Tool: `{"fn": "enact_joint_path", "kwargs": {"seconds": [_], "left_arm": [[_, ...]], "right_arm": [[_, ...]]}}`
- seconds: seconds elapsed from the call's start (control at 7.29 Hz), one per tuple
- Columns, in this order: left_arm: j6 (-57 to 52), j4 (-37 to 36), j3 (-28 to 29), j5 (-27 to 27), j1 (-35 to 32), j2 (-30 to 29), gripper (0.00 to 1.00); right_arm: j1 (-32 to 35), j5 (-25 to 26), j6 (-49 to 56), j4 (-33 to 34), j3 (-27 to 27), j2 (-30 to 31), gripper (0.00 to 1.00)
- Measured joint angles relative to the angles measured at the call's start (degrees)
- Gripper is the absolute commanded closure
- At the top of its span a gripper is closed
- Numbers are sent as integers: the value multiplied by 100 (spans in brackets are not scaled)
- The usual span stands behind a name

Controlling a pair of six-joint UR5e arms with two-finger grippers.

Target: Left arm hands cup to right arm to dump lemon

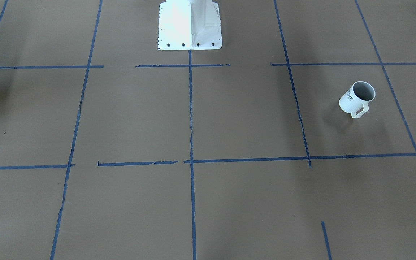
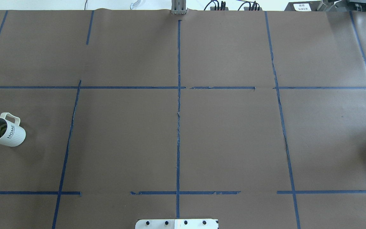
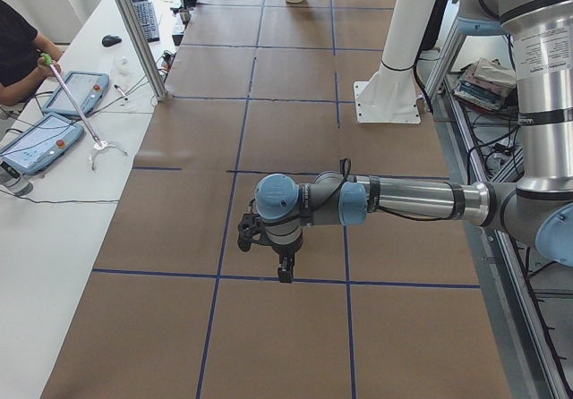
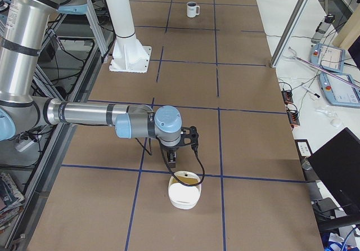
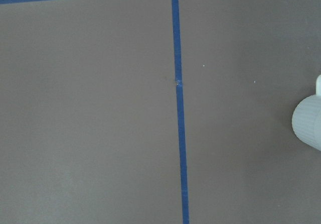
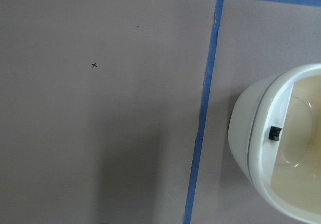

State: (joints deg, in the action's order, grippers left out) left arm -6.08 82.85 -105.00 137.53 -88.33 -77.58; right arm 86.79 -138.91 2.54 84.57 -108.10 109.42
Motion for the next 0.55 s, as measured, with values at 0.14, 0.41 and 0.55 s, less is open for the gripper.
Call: {"fn": "enact_joint_path", "kwargs": {"seconds": [0.14,0.41,0.55], "left_arm": [[-7,7,-12,37,0,13,0],[18,339,-71,82,88,18,0],[217,678,-83,242,308,17,0]], "right_arm": [[-10,-85,-3,-7,0,6,0],[-18,-204,-24,-98,0,20,0],[-49,-240,-40,-232,0,33,0]]}}
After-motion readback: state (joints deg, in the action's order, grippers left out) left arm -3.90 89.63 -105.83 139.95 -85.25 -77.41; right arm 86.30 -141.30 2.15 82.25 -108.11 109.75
